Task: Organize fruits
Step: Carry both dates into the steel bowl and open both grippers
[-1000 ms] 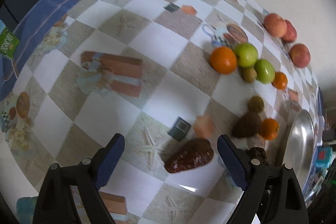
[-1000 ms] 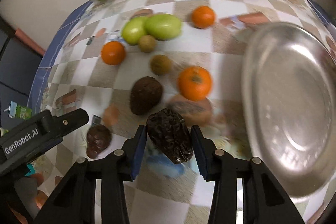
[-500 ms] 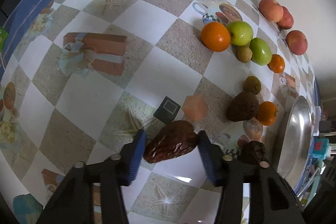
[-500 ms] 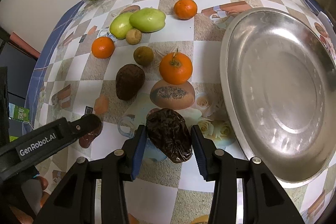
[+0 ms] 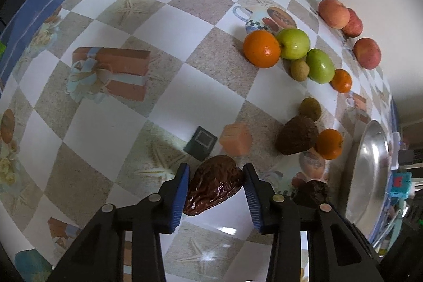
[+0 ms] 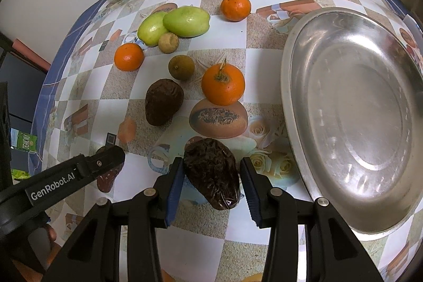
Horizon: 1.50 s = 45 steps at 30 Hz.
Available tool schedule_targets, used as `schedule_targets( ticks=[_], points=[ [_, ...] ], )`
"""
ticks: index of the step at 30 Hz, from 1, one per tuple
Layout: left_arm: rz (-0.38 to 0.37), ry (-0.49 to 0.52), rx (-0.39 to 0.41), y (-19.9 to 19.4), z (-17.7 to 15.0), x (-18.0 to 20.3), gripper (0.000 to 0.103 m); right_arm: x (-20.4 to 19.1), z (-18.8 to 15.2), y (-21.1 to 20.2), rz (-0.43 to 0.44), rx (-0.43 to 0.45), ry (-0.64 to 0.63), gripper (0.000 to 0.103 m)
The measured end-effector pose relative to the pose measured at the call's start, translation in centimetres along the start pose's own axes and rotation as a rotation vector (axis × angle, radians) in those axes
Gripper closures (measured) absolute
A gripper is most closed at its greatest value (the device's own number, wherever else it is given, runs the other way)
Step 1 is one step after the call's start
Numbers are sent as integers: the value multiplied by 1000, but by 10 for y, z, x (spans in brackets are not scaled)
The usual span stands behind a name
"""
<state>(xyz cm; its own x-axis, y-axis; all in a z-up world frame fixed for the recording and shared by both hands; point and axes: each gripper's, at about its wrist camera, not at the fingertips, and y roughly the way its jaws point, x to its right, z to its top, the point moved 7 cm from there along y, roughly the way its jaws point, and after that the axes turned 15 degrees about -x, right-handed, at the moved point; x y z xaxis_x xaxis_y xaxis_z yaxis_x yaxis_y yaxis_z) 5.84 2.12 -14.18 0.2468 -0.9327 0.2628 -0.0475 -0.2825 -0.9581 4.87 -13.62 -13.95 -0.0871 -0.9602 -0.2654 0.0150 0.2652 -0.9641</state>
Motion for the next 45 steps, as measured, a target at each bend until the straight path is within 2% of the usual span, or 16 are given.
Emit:
schedule_targets(
  ticks=[4,12,17,19,25,30,37,41,45],
  points=[
    [-17,-3,14,-1,3,4,60,-1,1,-3,34,5,2,63],
    [-34,25,84,-19,7,15,60,-5,5,-25,84,70,-4,63],
    [-39,70,121,-27,9,28,60,1,10,-49,73,156,5,63],
    [-40,94,138,-32,5,34,60,7,14,-58,31,192,13,63],
    [-35,193,155,-37,0,74,60,46,24,-79,-20,254,112,63],
    [-47,317,128,-26,-10,133,60,98,35,-93,-82,285,241,63],
    [-72,465,107,-2,-19,211,60,152,41,-101,-86,296,347,63],
    [-49,502,93,17,-14,236,60,176,44,-104,-78,300,397,63],
    [-31,510,67,37,-9,244,60,191,52,-98,-49,290,427,63]
  ],
)
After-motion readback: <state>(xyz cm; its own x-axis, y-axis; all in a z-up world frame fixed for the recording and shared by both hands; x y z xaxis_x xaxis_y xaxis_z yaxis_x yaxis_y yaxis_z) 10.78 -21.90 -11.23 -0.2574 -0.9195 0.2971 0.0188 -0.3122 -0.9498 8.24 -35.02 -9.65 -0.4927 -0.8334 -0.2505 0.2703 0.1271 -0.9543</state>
